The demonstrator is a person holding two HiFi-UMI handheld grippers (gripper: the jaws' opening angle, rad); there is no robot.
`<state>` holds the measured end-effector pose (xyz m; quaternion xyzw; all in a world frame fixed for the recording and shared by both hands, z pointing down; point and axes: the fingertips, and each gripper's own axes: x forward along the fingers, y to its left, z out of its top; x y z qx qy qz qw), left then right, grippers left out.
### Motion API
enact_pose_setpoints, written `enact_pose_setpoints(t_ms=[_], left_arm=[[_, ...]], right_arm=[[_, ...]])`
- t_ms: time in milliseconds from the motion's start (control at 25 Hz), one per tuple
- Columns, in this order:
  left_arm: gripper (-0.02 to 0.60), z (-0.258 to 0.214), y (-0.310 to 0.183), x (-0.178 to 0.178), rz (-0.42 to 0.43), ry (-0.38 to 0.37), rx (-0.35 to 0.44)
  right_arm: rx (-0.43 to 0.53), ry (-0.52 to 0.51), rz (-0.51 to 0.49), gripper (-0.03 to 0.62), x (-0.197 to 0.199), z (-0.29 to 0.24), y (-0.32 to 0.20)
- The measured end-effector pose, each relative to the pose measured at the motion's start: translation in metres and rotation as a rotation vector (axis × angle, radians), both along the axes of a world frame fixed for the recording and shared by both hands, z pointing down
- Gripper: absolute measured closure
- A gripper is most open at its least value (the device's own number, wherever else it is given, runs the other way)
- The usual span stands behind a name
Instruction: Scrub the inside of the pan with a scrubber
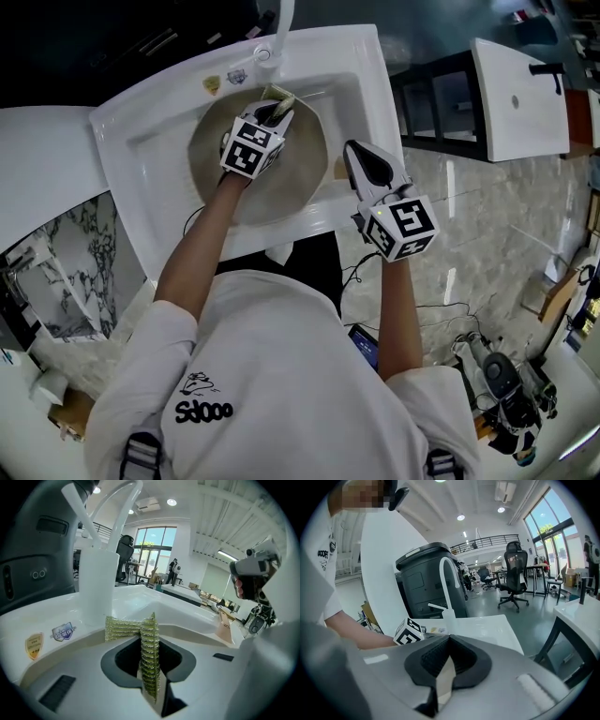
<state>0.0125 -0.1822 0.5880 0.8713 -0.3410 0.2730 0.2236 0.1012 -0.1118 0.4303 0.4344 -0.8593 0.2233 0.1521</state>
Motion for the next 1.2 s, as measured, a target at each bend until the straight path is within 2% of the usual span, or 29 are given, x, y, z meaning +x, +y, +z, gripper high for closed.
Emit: enact_pose_setpoints(t_ms=[160, 360, 720, 800, 880, 1000, 1200], left_arm=[[0.514, -0.002, 0.007, 0.015, 0.068, -0.006, 0.025], [0.514, -0.002, 0.028, 0.039, 0.168, 0.031, -0.026], [0.514, -0.005, 0.040, 0.053, 0.238, 0.068, -0.051], [0.515, -0.006, 0.047, 0.057, 0.274, 0.087, -0.069], [0.514, -0.008, 0.057, 0.060, 0.335, 0.099, -0.087], [0.515, -0.011, 0.085, 0.068, 0.485, 0.111, -0.132], [0.515, -0.010, 0.132, 0.073, 0.669, 0.116, -0.242]], right_arm=[[-0.004, 0.007, -0.006, 0.585, -0.004, 0.000, -0.002], [-0.006, 0.026, -0.014, 0.585, -0.007, 0.000, 0.005], [-0.012, 0.041, 0.015, 0.585, 0.002, -0.006, 0.019], [-0.015, 0.039, 0.028, 0.585, 0.006, -0.005, 0.026], [-0.019, 0.029, 0.044, 0.585, 0.009, -0.003, 0.031], [-0.026, 0.005, 0.076, 0.585, 0.014, 0.000, 0.036], [-0.015, -0.014, 0.094, 0.585, 0.010, -0.002, 0.038]])
